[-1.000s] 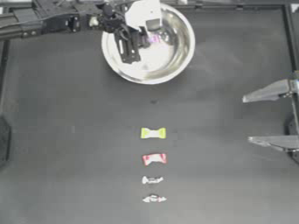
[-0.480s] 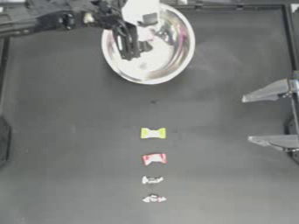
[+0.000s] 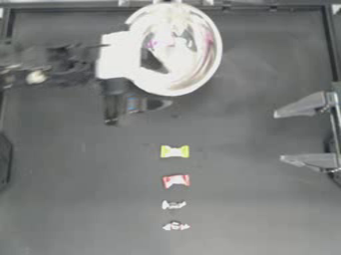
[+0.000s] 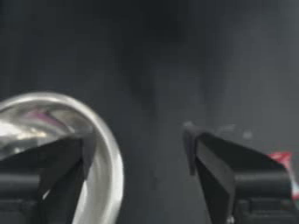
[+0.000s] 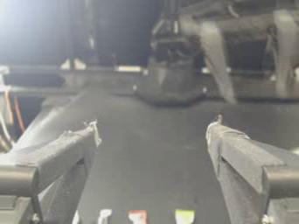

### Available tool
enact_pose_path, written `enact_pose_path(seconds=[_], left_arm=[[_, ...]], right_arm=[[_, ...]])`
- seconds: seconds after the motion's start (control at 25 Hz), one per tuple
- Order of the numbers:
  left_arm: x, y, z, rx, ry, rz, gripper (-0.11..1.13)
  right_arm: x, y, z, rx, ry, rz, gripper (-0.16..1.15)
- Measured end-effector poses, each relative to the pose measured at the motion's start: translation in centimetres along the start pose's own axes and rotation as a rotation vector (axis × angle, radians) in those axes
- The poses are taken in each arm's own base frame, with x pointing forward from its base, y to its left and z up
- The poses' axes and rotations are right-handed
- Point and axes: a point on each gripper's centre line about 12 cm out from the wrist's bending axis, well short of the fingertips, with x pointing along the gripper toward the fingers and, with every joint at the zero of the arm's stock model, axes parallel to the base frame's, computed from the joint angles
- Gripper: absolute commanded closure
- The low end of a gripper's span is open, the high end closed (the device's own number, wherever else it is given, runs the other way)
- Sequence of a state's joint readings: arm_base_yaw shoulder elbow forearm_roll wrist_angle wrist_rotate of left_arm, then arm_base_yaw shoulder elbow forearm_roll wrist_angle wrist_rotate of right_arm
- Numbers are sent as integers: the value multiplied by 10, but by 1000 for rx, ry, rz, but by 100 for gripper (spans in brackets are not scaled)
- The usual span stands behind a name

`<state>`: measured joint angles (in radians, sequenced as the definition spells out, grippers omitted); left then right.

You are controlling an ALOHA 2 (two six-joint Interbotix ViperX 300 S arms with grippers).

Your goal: Put candies in bowl

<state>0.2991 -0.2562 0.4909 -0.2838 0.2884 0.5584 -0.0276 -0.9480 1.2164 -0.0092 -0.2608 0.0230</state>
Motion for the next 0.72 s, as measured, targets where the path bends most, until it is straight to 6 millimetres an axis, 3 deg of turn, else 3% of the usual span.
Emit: enact_pose_path(seconds=[0.24, 0.44, 0.72], left_arm=[[-42, -28, -12, -53, -124, -13, 10], [-50, -50, -26, -50, -154, -46, 10], [-52, -60, -45, -56, -144, -56, 10]], right_arm=[[5, -7, 7, 32, 89, -41, -3], [20, -15, 12, 94, 224, -79, -3], [71, -24, 10, 126, 524, -105, -2]])
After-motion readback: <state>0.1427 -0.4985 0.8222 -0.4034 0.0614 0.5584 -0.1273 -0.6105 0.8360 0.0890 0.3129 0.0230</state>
